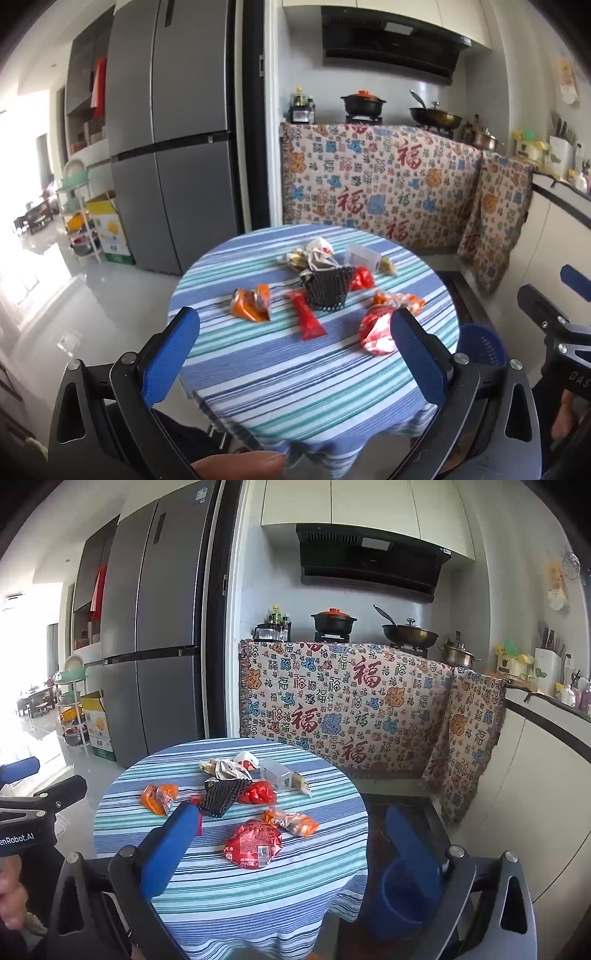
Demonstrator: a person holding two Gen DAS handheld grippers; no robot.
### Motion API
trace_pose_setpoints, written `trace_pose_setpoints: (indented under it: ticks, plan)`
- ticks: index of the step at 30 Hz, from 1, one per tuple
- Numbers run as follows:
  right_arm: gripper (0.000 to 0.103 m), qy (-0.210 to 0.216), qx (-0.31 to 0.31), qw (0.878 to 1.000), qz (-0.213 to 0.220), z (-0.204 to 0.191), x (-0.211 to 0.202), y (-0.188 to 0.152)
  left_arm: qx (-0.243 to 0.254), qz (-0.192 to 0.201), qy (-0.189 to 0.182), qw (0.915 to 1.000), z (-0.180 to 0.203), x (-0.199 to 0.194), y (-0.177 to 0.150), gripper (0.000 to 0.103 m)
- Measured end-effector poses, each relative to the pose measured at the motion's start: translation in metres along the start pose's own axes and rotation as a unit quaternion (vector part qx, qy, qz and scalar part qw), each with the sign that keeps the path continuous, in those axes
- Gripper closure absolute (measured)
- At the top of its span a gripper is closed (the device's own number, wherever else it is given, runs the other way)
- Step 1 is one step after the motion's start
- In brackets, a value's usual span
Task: Collect trash
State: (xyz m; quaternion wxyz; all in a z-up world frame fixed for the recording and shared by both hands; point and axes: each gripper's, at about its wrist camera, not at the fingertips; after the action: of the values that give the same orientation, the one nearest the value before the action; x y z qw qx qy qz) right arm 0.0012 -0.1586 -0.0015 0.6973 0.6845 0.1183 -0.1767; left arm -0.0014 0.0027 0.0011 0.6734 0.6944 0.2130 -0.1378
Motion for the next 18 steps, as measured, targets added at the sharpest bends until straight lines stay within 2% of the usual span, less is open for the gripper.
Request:
trace_pose_setpoints:
  ticks: [18]
  plan:
    - [0.000,0.001,-0.005,1.000,0.001,0.0010,-0.0009,-0.0020,0.000,0.001,0.004,1.0000,-0.0027,0.0025,-0.0012,0.000]
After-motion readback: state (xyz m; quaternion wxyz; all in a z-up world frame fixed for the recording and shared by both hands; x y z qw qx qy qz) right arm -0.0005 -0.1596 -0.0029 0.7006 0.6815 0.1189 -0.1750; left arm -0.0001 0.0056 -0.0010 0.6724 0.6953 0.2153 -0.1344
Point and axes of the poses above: each gripper's, at about its wrist camera, not at the fingertips, and x roughly the way its jaws point, z to its right, y to its top, and after that the axes turned 6 degrees about y, right-handed
